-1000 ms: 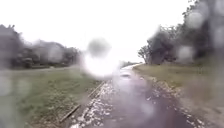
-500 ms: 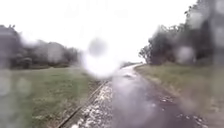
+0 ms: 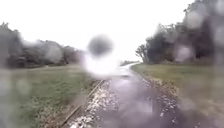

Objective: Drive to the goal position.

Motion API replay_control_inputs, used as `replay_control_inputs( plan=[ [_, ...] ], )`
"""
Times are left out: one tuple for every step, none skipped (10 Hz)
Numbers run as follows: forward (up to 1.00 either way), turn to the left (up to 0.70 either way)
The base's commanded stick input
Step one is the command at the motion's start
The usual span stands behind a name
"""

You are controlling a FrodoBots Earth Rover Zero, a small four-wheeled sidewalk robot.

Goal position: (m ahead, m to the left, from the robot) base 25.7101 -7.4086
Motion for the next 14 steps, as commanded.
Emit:
replay_control_inputs(
  plan=[
    [0.85,-0.06],
    [0.85,0.00],
    [0.85,0.00],
    [0.85,0.00],
    [0.85,0.00],
    [0.85,0.00],
    [0.85,0.00],
    [0.85,0.00],
    [0.85,0.00],
    [0.85,0.00],
    [0.85,0.00],
    [0.85,0.00],
    [0.85,0.00],
    [0.85,0.00]
  ],
)
